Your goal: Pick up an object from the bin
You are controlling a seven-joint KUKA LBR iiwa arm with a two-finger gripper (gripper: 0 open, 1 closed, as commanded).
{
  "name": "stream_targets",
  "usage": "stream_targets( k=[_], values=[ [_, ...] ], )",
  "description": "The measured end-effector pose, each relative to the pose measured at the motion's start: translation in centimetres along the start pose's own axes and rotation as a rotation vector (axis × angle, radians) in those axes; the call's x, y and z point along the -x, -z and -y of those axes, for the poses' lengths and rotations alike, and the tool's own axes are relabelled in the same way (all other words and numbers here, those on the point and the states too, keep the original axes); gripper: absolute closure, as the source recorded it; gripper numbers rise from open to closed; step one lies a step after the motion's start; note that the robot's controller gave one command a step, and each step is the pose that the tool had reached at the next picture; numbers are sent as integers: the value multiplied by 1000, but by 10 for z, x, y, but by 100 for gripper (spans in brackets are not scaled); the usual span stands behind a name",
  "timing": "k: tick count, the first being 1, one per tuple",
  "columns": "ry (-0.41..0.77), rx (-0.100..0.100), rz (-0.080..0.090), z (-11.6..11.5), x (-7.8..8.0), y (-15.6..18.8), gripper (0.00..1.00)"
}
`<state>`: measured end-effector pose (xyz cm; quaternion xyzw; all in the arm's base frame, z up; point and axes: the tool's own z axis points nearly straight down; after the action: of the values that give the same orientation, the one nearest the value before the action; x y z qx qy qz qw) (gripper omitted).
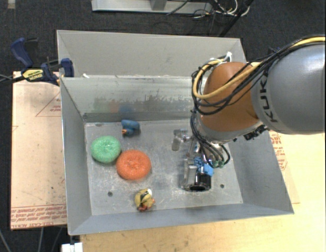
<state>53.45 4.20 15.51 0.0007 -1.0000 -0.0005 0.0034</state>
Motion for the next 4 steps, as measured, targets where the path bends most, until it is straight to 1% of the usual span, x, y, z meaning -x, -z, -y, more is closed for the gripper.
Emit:
stream_targets(
  k=[1, 2, 3, 4],
  values=[
    [-1, 0, 7, 0, 1, 4, 0],
    [-2, 0, 7, 1, 1, 4, 0],
    [-30, 1, 12, 15, -4, -34, 0],
    [109, 2, 9, 64, -6, -68, 0]
  ],
)
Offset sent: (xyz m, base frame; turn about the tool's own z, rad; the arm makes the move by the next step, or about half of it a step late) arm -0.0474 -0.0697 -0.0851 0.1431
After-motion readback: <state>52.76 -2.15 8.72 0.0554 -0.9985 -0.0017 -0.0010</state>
